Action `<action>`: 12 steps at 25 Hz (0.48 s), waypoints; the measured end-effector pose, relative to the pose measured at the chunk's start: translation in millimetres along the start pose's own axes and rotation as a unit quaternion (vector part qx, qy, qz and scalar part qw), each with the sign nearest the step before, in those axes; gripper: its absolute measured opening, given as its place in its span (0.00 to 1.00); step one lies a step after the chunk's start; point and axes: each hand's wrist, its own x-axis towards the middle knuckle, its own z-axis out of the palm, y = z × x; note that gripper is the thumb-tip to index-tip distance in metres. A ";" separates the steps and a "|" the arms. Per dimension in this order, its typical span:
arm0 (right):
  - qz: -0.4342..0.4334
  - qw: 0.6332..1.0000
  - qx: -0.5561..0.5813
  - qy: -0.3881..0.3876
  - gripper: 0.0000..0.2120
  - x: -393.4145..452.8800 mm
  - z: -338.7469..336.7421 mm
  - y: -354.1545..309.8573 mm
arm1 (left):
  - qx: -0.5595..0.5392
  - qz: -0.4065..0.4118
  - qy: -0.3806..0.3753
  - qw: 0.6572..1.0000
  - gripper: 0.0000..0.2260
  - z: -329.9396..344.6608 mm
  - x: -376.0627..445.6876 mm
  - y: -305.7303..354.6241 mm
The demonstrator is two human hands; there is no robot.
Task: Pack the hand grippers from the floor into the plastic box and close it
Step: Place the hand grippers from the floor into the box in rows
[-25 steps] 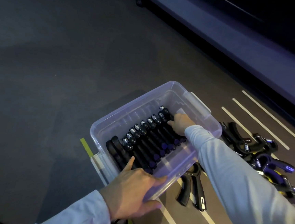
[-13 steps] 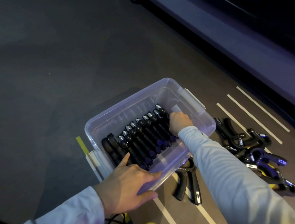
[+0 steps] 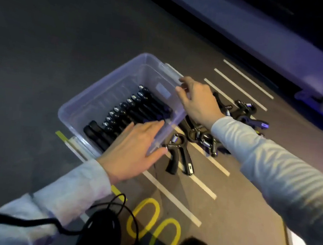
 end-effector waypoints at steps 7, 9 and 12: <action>0.127 0.989 0.057 0.048 0.18 -132.7 2.1 77.6 | 0.038 0.021 0.044 0.998 0.28 18.2 -4.4 17.9; 0.181 0.983 0.039 0.016 0.19 -163.5 22.7 94.4 | 0.047 -0.001 0.024 0.999 0.30 24.4 -7.6 18.8; 0.222 0.972 0.033 -0.072 0.20 -186.2 57.0 97.8 | 0.051 -0.036 -0.008 0.998 0.32 31.6 -12.9 15.1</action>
